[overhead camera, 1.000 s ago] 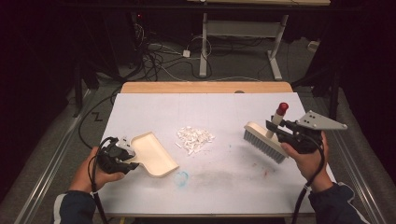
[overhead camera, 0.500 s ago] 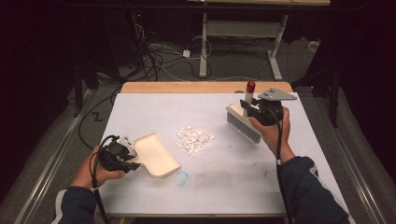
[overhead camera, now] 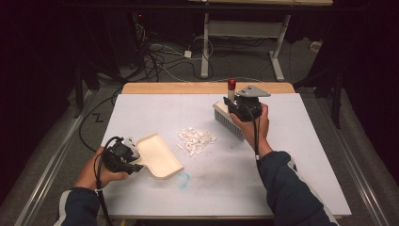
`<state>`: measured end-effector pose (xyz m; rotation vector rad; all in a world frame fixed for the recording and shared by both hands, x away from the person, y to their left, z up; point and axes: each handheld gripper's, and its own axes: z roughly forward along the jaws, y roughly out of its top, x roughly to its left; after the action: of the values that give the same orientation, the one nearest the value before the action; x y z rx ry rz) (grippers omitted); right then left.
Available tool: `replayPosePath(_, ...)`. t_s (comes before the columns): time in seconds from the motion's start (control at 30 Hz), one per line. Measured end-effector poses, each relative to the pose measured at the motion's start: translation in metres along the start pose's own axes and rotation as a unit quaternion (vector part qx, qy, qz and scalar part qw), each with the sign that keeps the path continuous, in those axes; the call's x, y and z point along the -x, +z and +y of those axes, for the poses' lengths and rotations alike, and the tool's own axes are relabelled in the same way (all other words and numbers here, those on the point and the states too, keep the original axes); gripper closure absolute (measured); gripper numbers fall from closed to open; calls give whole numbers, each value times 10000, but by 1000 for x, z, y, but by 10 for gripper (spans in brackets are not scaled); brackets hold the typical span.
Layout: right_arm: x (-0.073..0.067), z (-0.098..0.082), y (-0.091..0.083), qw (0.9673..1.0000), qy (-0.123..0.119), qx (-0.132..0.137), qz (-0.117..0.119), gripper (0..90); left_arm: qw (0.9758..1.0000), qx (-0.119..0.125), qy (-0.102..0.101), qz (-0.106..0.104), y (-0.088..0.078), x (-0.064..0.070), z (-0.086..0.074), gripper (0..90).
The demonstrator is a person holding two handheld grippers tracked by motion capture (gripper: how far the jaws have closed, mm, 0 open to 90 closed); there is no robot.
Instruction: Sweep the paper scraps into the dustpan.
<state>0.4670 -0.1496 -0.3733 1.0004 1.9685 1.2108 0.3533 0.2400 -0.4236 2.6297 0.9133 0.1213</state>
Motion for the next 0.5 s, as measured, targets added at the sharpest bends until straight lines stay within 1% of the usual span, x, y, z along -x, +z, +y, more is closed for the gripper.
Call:
replayPosePath(0.1,-7,0,5,10000,12,35,12,709,10000,-34,38,5,2,0,3,629)
replayPosePath(0.13,-7,0,5,10000,12,35,12,709,10000,-34,38,5,2,0,3,630)
replayPosePath(0.17,-15,0,7,10000,-54,38,25,709,10000,-47,41,0,2,0,4,629)
replayPosePath(0.2,-19,0,7,10000,-53,74,14,709,10000,-49,54,-7,3,0,5,629)
replayPosePath(0.23,-19,0,7,10000,-53,74,14,709,10000,-49,54,-7,3,0,5,630)
replayPosePath(0.27,-25,0,8,9998,-18,111,154,709,10000,-71,61,-3,4,0,7,630)
replayPosePath(0.33,-33,-1,10,9998,-31,148,148,707,9999,-82,80,15,4,1,8,629)
replayPosePath(0.43,-44,-2,11,9995,-61,165,271,706,9999,-109,70,28,5,3,8,630)
replayPosePath(0.5,-49,-2,11,9992,13,204,353,706,9999,-131,98,17,7,2,9,630)
